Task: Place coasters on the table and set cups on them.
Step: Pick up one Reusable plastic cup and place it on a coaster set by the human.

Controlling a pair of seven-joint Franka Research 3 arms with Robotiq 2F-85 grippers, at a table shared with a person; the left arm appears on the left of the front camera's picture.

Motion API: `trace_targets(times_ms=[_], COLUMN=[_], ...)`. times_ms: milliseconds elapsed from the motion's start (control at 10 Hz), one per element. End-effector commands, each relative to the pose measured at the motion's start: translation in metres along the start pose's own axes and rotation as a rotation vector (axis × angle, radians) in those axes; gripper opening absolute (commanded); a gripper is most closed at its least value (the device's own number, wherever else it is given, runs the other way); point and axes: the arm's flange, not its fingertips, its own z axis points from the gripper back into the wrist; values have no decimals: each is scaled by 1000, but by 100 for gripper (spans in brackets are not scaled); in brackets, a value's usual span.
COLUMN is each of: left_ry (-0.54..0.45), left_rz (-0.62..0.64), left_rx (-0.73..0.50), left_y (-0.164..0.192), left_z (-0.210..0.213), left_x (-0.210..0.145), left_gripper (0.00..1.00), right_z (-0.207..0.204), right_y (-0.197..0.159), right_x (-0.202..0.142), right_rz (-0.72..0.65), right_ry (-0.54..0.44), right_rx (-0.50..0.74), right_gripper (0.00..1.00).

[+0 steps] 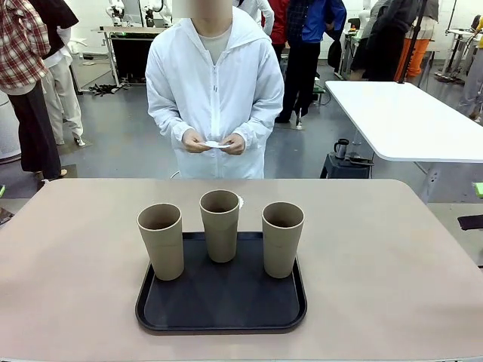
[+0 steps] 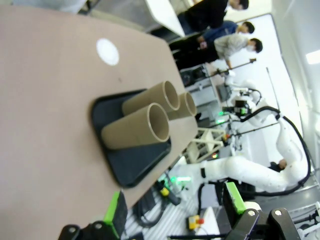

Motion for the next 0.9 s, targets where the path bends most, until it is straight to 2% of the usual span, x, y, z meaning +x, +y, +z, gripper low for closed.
trace_targets(times_ms=[0,300,400,500,600,800], left_ry=[-8,0,125,174,272,466], left_rz=[-11,0,-154,-333,-488,-809], left_rx=[-17,0,15,23,0,74], left_y=[1,0,0,-5,-13,-20], left_z=[2,0,-9,-20,-32,-62], left_x=[-1,0,4,10,14,21], left_gripper=[100,100,100,100,100,100], right_z=[1,1,1,1,1,1], right_y=[-1,-1,-1,-1,-1,-1], right_x=[1,1,1,1,1,1], right_rz=[8,8,8,8,8,8], right_ry=[2,2,2,2,2,2], right_rx=[12,12,12,12,12,12], right_gripper=[100,100,100,100,100,100])
